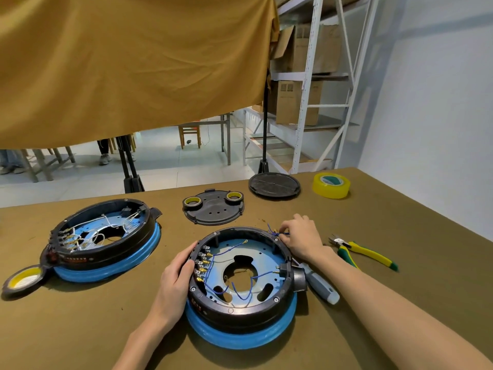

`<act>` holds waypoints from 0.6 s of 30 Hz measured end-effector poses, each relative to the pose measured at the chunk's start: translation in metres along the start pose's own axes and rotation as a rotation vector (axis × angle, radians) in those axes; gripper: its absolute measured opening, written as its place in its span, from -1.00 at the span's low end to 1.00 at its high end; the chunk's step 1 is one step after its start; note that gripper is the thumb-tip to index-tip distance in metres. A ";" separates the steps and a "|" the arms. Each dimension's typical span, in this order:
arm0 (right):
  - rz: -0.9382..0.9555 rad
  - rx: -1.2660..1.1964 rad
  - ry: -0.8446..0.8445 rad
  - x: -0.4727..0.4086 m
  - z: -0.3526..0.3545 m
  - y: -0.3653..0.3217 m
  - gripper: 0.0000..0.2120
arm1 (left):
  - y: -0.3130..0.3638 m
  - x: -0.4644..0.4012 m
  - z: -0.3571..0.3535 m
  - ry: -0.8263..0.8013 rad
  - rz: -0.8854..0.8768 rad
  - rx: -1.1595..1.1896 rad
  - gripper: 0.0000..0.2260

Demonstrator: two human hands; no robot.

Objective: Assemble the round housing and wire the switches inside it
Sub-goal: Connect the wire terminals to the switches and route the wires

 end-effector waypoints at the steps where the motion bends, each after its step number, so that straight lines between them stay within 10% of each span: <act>1: 0.009 -0.006 0.018 -0.001 0.000 0.001 -0.82 | 0.000 0.000 0.000 -0.001 0.002 0.000 -0.48; 18: -0.037 -0.377 0.155 -0.019 0.042 0.026 -0.91 | -0.008 -0.003 0.001 0.001 -0.027 0.036 -0.54</act>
Point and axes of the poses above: each hand's wrist, its own x-axis away from the middle knuckle, its own z-axis out of the back of the hand, y = z × x, the point moved 5 cm from there along -x, towards the middle knuckle, and after that the axes turned 2 degrees about -z, right-handed, at the moved point
